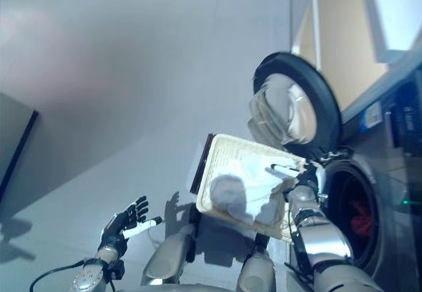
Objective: Pick up the clothes and place them into the washing machine
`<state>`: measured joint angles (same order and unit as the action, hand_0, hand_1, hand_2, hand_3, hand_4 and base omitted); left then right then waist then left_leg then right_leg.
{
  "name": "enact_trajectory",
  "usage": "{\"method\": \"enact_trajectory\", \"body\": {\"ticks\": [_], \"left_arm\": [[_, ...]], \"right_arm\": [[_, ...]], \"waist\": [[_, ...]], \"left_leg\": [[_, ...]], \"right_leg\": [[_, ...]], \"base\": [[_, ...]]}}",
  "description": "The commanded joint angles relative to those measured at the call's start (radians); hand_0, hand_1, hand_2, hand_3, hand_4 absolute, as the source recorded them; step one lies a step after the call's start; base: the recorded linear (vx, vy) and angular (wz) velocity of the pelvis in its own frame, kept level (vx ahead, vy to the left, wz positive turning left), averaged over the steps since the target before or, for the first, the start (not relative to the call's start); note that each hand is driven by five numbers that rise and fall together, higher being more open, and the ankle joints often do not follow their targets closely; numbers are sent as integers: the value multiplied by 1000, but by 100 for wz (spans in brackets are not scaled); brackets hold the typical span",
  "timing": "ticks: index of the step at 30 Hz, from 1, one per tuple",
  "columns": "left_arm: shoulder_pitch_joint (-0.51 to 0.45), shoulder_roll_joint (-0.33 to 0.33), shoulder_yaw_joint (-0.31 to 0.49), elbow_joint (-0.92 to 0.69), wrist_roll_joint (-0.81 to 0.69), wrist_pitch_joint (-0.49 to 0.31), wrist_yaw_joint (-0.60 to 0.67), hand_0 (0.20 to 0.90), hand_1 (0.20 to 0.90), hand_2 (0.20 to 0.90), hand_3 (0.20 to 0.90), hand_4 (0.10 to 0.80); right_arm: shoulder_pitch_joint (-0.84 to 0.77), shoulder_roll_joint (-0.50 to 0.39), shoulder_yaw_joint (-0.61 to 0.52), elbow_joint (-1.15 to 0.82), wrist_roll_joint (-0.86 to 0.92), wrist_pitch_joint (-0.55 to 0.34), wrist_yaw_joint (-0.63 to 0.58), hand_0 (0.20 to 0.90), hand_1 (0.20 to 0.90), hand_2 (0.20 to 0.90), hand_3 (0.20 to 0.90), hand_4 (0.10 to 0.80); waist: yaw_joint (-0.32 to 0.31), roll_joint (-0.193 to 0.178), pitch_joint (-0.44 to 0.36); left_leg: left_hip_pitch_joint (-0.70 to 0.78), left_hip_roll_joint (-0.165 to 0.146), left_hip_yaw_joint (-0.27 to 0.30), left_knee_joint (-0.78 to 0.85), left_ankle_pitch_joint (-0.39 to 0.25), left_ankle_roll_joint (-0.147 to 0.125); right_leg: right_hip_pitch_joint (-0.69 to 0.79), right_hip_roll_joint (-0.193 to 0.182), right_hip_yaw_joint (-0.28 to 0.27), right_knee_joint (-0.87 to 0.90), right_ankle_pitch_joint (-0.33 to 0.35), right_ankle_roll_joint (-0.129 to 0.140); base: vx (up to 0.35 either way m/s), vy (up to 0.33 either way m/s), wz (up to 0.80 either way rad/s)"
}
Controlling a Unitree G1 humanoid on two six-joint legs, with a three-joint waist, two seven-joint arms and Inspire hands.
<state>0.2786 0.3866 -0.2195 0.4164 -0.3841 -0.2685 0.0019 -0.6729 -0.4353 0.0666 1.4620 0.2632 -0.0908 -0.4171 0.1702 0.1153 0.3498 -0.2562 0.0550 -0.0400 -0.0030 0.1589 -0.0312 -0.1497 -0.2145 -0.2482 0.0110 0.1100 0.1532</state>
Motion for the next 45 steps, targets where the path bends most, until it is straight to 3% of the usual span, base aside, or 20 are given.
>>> {"method": "enact_trajectory", "body": {"ticks": [1,9,13,23,32,45], "left_arm": [[-1,79,-2,-128,-22,-72,13,900,900,900,900,800],[-24,94,-1,-173,-38,-82,30,900,900,900,900,800],[-32,100,8,-183,-32,-84,49,900,900,900,900,800],[21,118,32,-208,-48,-83,58,900,900,900,900,800],[39,127,24,-195,-36,-80,90,900,900,900,900,800],[60,180,42,-265,-71,-84,38,900,900,900,900,800]], "right_arm": [[-86,-78,19,-2,-27,-10,-53,900,900,900,900,800],[-121,-83,4,-20,-3,-15,-58,900,900,900,900,800],[-109,-59,-11,-30,-17,-26,-93,900,900,900,900,800],[-92,-49,-5,-33,-63,-30,-132,900,900,900,900,800],[-75,-47,-2,-46,-103,-22,-187,900,900,900,900,800],[-69,-122,-61,66,-37,27,-130,900,900,900,900,800]], "waist": [[34,-12,-32],[51,4,18],[44,1,34],[24,-6,-19],[0,-10,-22],[51,35,-47]], "left_leg": [[-73,-19,-29,74,-39,-18],[-163,-49,-42,184,-80,-5],[-291,-72,-45,379,-153,7],[-410,-62,-35,605,-261,24],[-458,-56,-25,678,-292,28],[-538,-90,-30,689,-278,43]], "right_leg": [[-95,-69,5,112,-23,18],[-176,-90,20,194,-45,10],[-272,-106,43,352,-101,-9],[-400,-103,81,582,-201,-19],[-457,-102,99,653,-228,-24],[-544,-127,98,694,-234,-19]], "base": [[1,5,14],[-62,16,7],[-40,35,14],[-3,37,-4],[-16,27,-6],[-17,1,8]]}}
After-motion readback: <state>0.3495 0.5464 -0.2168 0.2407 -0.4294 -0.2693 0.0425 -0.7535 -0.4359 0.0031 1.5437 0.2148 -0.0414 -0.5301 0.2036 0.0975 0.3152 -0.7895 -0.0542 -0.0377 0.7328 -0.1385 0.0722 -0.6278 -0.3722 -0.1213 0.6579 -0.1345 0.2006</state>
